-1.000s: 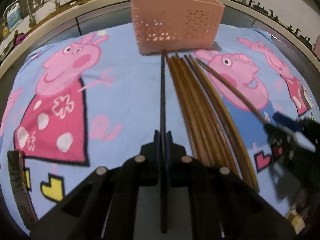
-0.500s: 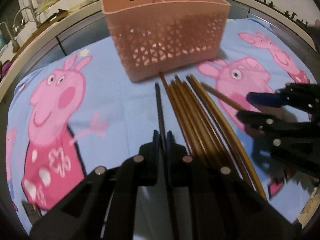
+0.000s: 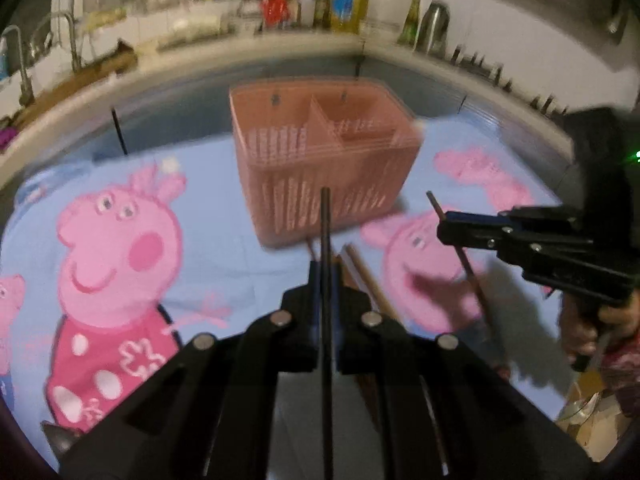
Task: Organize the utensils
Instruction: 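Lift the held chopsticks upright with both tools above the pink basket, then lower both chopsticks into the pink basket and open both tools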
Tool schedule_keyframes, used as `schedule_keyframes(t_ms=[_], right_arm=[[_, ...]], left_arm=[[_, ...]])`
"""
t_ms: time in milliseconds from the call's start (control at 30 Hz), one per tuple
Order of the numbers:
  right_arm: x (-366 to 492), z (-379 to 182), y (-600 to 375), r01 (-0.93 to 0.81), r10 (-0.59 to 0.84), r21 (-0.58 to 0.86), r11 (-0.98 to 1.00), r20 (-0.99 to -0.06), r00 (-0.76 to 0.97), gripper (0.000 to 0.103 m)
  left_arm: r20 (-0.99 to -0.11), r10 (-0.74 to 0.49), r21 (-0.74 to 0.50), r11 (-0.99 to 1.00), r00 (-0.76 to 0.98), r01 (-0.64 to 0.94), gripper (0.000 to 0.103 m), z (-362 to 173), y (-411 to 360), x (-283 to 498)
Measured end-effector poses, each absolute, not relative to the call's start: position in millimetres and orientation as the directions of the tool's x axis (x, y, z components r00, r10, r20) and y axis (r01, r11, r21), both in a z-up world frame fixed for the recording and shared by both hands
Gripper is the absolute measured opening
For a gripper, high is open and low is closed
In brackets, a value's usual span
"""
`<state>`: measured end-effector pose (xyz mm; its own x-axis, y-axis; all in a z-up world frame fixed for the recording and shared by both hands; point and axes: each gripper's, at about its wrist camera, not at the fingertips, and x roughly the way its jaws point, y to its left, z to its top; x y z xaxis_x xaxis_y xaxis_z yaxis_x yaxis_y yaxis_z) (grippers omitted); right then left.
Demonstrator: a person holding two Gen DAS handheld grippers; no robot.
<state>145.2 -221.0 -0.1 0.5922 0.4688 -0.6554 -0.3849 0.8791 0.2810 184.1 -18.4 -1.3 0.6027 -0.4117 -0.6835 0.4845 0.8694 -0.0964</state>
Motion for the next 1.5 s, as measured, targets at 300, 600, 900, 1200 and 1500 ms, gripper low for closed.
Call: schedule_keyframes(t_ms=[300,600,900,1200,1500], right_arm=[[136,105,-248,-0.415,0.551,0.376,0.829,-0.421,0.72,0.0],[200,194,-228,-0.414,0.484,0.262,0.872,-0.336,0.808,0.0],[258,167,-203,-0.382,0.428,0.192,0.904,-0.427,0.797,0.0],[268,130,-200,-0.375,0.421,0.195,0.906,-0.491,0.763,0.0],[277,112,-198,-0.373,0.423,0.207,0.905,-0.54,0.728,0.0]], left_arm=[[-0.46,-0.528,-0.13,0.836,0.714,0.534,0.005,120,3,155],[-0.351,-0.462,-0.036,0.876,0.814,0.481,0.005,197,-16,199],[-0.435,-0.416,-0.057,0.898,0.799,0.436,0.005,172,-29,260],[-0.399,-0.444,-0.085,0.889,0.802,0.449,0.005,182,-23,267],[-0.497,-0.401,-0.035,0.895,0.77,0.444,0.005,159,-43,285]])
